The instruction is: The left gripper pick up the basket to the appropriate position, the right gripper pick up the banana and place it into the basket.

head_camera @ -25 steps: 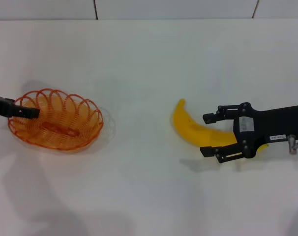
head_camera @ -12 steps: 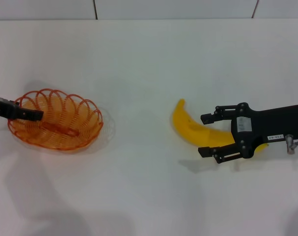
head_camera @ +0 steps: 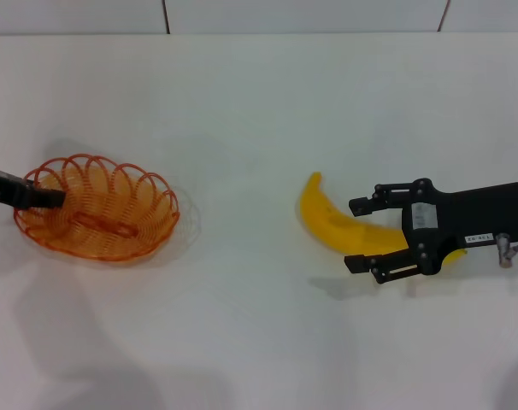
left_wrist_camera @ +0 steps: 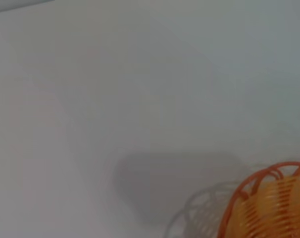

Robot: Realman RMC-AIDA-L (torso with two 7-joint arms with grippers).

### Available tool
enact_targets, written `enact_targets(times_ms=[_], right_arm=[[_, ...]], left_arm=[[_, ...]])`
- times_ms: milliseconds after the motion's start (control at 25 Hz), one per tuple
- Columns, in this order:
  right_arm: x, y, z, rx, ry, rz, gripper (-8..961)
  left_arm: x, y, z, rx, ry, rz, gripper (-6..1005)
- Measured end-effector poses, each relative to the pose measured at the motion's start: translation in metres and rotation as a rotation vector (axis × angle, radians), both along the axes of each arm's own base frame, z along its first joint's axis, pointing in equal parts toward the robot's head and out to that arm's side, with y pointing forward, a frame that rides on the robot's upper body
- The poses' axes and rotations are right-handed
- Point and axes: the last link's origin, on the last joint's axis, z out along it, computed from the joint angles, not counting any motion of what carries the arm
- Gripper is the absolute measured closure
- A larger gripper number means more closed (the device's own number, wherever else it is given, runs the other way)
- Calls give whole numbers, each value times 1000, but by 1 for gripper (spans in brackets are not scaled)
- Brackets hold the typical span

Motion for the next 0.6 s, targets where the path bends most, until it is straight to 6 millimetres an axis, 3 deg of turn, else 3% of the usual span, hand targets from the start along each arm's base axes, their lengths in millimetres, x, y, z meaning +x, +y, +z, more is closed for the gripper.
enact_targets(times_ms=[360, 600], right_arm=[[0, 0, 0, 0, 0, 0, 101], [0, 0, 0, -1, 1, -1, 101]], left_arm=[[4, 4, -1, 9, -10, 13, 708], [7, 4, -3, -8, 2, 3, 773]])
